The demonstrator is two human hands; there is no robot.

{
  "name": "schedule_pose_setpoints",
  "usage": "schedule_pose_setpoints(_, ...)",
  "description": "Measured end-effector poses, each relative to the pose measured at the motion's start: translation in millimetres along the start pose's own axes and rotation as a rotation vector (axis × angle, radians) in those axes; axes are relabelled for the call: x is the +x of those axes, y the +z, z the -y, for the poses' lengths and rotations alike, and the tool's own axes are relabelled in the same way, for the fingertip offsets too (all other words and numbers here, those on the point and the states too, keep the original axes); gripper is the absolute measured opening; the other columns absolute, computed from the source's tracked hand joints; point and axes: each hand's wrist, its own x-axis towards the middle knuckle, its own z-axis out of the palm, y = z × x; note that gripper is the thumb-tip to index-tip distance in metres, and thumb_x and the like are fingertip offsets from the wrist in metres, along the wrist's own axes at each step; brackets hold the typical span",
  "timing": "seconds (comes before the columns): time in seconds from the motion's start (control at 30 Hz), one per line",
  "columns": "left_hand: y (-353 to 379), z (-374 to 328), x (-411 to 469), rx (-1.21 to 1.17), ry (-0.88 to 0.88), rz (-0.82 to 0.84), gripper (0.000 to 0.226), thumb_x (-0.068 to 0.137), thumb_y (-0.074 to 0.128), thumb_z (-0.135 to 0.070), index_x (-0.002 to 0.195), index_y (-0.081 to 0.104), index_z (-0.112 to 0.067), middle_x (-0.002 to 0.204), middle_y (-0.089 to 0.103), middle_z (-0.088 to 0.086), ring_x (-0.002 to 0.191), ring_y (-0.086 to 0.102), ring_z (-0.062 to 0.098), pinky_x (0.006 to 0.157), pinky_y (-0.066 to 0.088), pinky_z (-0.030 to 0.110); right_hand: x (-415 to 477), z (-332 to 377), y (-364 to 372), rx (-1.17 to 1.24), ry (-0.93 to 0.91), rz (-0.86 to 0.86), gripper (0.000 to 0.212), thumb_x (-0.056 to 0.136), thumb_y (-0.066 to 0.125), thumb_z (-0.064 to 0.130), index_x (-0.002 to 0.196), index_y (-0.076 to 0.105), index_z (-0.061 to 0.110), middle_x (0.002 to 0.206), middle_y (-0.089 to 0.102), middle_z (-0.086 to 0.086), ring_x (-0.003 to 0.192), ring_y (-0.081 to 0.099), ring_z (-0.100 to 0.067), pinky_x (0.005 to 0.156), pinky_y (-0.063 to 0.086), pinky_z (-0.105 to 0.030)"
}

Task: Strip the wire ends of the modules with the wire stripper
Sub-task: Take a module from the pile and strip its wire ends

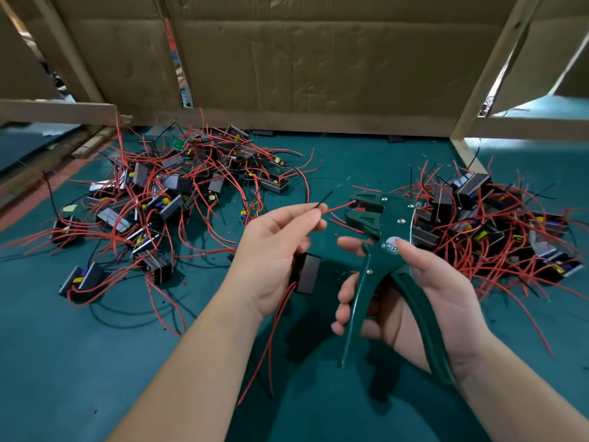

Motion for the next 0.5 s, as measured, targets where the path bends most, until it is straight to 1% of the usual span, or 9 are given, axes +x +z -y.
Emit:
schedule_pose_setpoints(0.03,0.3,-0.5,-1.2,0.044,0.029,0.000,0.018,0.085,0.064,-0.010,0.075,0.077,-0.017,0.072,0.068,-0.006,0.051,0.042,0.002,0.049,0.034,0.009,-0.7,0.3,0.1,0.012,0.028,0.023,0.074,0.061,0.078,0.044,0.121,0.062,0.005,0.081,0.063,-0.025,0.068,0.064,-0.038,0.068,0.054,-0.048)
schedule_pose_setpoints(0.1,0.1,-1.8,-2.6,0.123,0.091,-0.011,0.013,0.084,0.066,-0.010,0.078,0.075,-0.016,0.067,0.067,-0.010,0.050,0.049,-0.002,0.053,0.038,0.007,-1.7,0.5,0.0,0.017,0.067,0.059,0.072,0.060,0.079,0.042,0.117,0.063,-0.001,0.081,0.063,-0.025,0.069,0.064,-0.037,0.068,0.054,-0.047)
schedule_pose_setpoints(0.17,-0.2,-2.8,-2.5,0.191,0.141,-0.034,0.014,0.084,0.067,-0.009,0.076,0.073,-0.019,0.068,0.068,-0.010,0.060,0.058,0.000,0.063,0.045,0.009,-2.4,0.3,0.2,-0.001,0.080,0.098,0.066,0.060,0.080,0.039,0.108,0.066,-0.003,0.082,0.063,-0.025,0.070,0.064,-0.037,0.068,0.054,-0.047)
schedule_pose_setpoints(0.2,-0.4,-3.0,-2.4,0.215,0.159,-0.042,0.015,0.083,0.069,-0.009,0.072,0.073,-0.019,0.069,0.068,-0.008,0.064,0.058,0.003,0.065,0.045,0.011,-2.9,0.2,0.4,-0.009,0.086,0.120,0.062,0.061,0.080,0.039,0.105,0.067,-0.002,0.082,0.063,-0.024,0.070,0.064,-0.037,0.069,0.054,-0.047)
schedule_pose_setpoints(0.27,0.0,-3.7,-3.0,0.240,0.186,-0.045,0.017,0.082,0.070,-0.008,0.069,0.071,-0.018,0.068,0.058,0.002,0.062,0.049,0.005,0.061,0.041,0.010,-3.3,0.4,0.6,-0.021,0.100,0.159,0.055,0.064,0.079,0.038,0.101,0.068,0.000,0.082,0.063,-0.023,0.072,0.064,-0.037,0.071,0.054,-0.047)
schedule_pose_setpoints(0.33,0.5,-4.3,-3.8,0.268,0.213,-0.038,0.016,0.083,0.069,-0.006,0.072,0.070,-0.018,0.066,0.046,0.004,0.058,0.039,0.003,0.057,0.035,0.010,-3.5,0.3,0.3,-0.025,0.115,0.182,0.050,0.066,0.078,0.038,0.099,0.067,0.002,0.082,0.063,-0.022,0.073,0.064,-0.037,0.072,0.053,-0.047)
schedule_pose_setpoints(0.37,0.5,-4.5,-3.9,0.290,0.230,-0.030,0.016,0.083,0.069,-0.007,0.073,0.070,-0.019,0.062,0.046,0.001,0.057,0.038,0.003,0.057,0.035,0.009,-3.4,0.0,0.1,-0.030,0.120,0.185,0.048,0.066,0.078,0.038,0.097,0.067,0.003,0.082,0.063,-0.022,0.073,0.064,-0.037,0.072,0.053,-0.047)
schedule_pose_setpoints(0.43,-0.2,-5.7,-4.1,0.343,0.272,-0.010,0.016,0.084,0.068,-0.008,0.075,0.070,-0.021,0.058,0.054,-0.009,0.059,0.044,0.003,0.059,0.038,0.008,-3.8,-0.6,-0.4,-0.047,0.116,0.180,0.046,0.066,0.079,0.037,0.095,0.066,0.004,0.082,0.063,-0.023,0.072,0.064,-0.037,0.071,0.053,-0.047)
schedule_pose_setpoints(0.5,-1.3,-7.1,-4.5,0.393,0.319,0.004,0.018,0.085,0.068,-0.008,0.077,0.069,-0.024,0.061,0.063,-0.013,0.061,0.051,0.002,0.061,0.042,0.008,-3.9,-1.0,-0.9,-0.079,0.097,0.163,0.047,0.066,0.080,0.037,0.095,0.066,0.003,0.081,0.062,-0.024,0.071,0.063,-0.038,0.070,0.053,-0.049)
